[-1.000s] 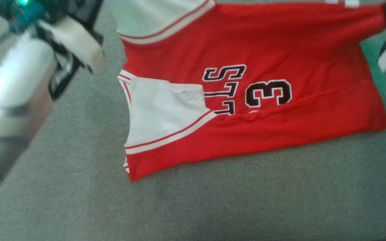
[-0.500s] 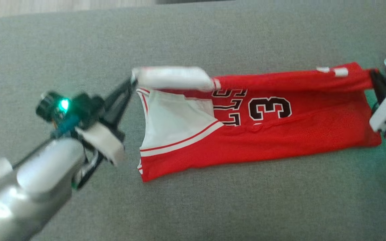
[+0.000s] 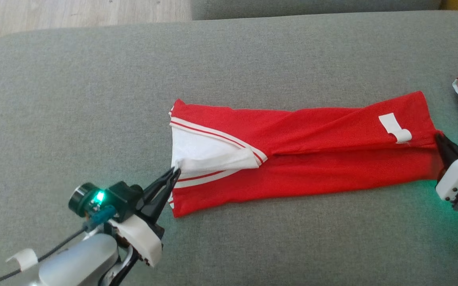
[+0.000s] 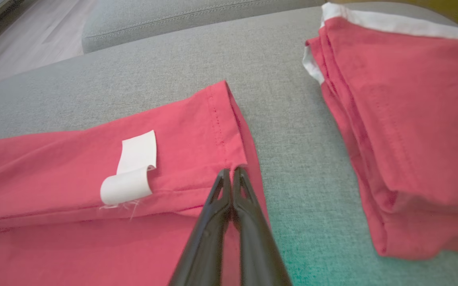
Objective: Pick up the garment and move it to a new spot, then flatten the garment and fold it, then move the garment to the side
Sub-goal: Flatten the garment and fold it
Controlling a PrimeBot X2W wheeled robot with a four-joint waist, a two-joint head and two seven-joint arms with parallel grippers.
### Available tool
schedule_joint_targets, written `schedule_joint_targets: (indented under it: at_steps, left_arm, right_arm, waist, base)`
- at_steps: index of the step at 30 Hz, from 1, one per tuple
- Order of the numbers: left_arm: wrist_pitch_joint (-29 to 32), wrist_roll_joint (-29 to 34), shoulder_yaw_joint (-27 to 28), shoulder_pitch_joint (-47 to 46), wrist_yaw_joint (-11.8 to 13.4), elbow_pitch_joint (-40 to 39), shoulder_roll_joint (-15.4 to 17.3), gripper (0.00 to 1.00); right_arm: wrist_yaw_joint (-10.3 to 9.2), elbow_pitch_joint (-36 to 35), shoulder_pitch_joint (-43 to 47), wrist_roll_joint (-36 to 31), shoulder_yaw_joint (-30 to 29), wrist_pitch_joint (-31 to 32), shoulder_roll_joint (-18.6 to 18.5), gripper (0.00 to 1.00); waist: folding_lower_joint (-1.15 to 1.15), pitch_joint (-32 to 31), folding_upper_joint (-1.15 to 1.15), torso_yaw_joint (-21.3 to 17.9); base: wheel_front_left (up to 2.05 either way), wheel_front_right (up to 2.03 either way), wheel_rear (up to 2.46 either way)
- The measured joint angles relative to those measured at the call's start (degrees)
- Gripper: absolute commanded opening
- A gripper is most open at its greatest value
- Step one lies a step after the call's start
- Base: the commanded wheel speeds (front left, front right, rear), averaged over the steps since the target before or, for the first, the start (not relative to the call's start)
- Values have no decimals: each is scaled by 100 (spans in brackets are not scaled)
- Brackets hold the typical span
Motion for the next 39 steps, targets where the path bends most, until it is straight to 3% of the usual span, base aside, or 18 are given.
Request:
schedule_joint_targets:
  at_steps: [1, 2, 3, 4, 8, 16, 20, 30, 38, 39]
  left_arm:
    - [0, -2, -20, 25, 0, 37, -30, 7]
    - [0, -2, -30, 43, 3, 91, -67, 38]
    - [-1, -2, -29, 66, 21, 149, -109, 93]
    - [-7, -2, -15, 99, 88, 193, -156, 100]
    - [-55, 43, 297, 408, 419, 153, -407, 100]
    - [-83, 1039, 2018, 2110, 1318, -644, -1220, 100]
    - [-85, 1546, 2601, 2911, 1677, -948, -1541, 100]
    - [-85, 2522, 2988, 3456, 1759, -1384, -1912, 100]
    - [-85, 2984, 3174, 3516, 1640, -1446, -2104, 100]
    - [-85, 3009, 3189, 3517, 1606, -1446, -2127, 100]
  right_arm:
    - [0, 29, 17, -9, -38, -4, 34, 42]
    - [0, 77, 24, -47, -82, -65, 70, 100]
    - [0, 133, 24, -87, -160, -159, 107, 100]
    - [0, 197, 24, -120, -259, -257, 147, 100]
    - [0, 338, 150, -230, -621, -736, 285, 100]
    - [0, 639, 829, -482, -1200, -1168, 995, 100]
    - [0, 975, 840, -661, -1712, -1298, 1139, 100]
    - [0, 2382, 30, -1416, -2877, -1517, 1173, 100]
    - [0, 3075, -347, -1834, -3026, -988, 1326, 100]
    - [0, 3100, -338, -1847, -3054, -888, 1327, 80]
  waist:
    - [0, -5, 0, 1]
    - [0, -16, 0, 2]
    - [0, -34, 0, 3]
    - [0, -61, 0, 3]
    - [0, -229, 0, 8]
    - [-1, -657, 0, 32]
    - [-1, -795, 0, 184]
    - [0, -852, 0, 689]
    - [0, -748, 0, 864]
    - [0, -739, 0, 867]
  base:
    - [0, 0, 0]
    - [0, 0, 0]
    - [0, 0, 0]
    - [0, 0, 0]
    - [0, 0, 0]
    - [0, 0, 0]
    - [0, 0, 0]
    - [0, 0, 0]
    - [0, 0, 0]
    - [0, 0, 0]
